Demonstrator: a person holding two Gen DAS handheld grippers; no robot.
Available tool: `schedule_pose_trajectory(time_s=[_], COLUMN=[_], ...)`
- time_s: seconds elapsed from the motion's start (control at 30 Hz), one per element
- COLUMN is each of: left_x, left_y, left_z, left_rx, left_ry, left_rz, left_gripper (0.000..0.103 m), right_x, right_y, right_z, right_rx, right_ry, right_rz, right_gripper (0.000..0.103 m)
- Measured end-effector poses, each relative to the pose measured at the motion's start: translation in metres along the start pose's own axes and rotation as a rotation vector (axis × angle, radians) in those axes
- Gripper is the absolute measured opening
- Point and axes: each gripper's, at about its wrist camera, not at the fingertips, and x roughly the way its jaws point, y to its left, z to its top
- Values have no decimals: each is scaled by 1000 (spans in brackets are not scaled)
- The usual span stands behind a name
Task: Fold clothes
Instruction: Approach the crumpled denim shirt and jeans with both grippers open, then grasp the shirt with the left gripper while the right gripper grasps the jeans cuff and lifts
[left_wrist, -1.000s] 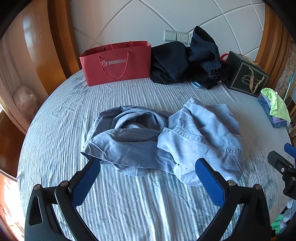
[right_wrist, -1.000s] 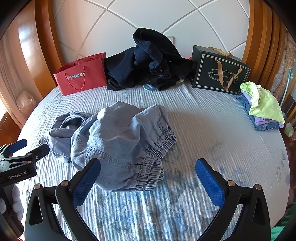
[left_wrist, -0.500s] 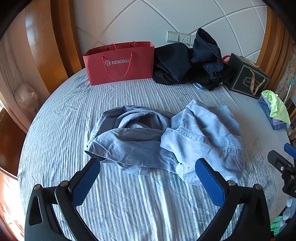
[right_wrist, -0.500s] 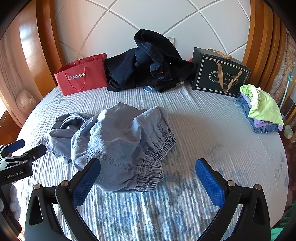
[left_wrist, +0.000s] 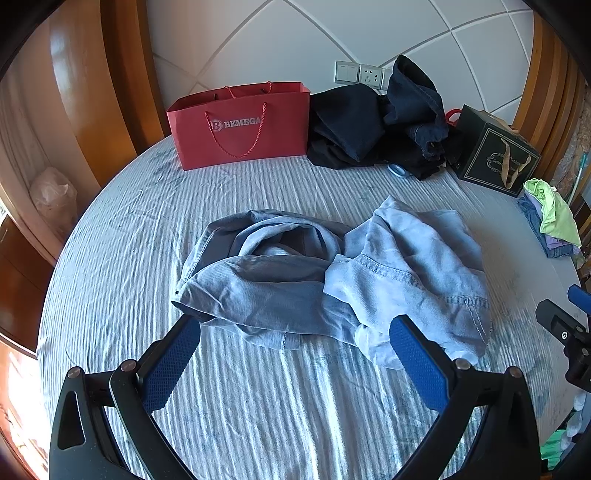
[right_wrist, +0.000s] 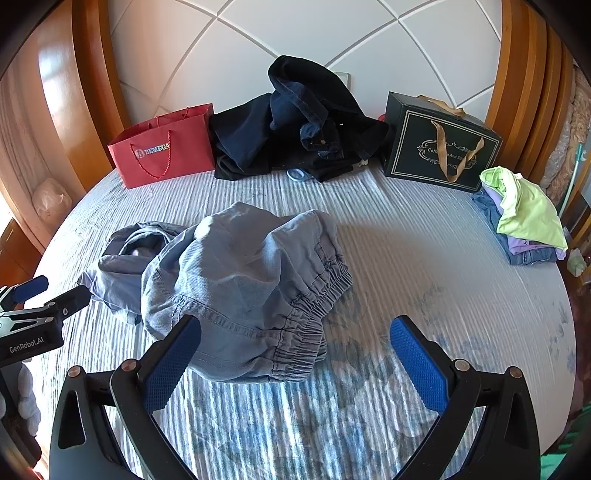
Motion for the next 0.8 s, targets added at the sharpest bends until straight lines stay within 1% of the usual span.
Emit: schedule_pose_trajectory(time_s=[0.3, 0.57, 0.8], left_x=[5, 16, 33], left_y=[2, 8, 16], left_z=[1, 2, 5], left_rx=[-1, -1, 12], left_ry=[6, 21, 28], left_rz=[-11, -20, -17], left_gripper=[103, 103, 103], right_x=[5, 15, 24], right_y=[-5, -5, -8], right_z=[1, -1, -5], right_rx=[12, 12, 40], right_ry=[14, 45, 73], right_rz=[2, 5, 47], right_gripper=[103, 103, 103])
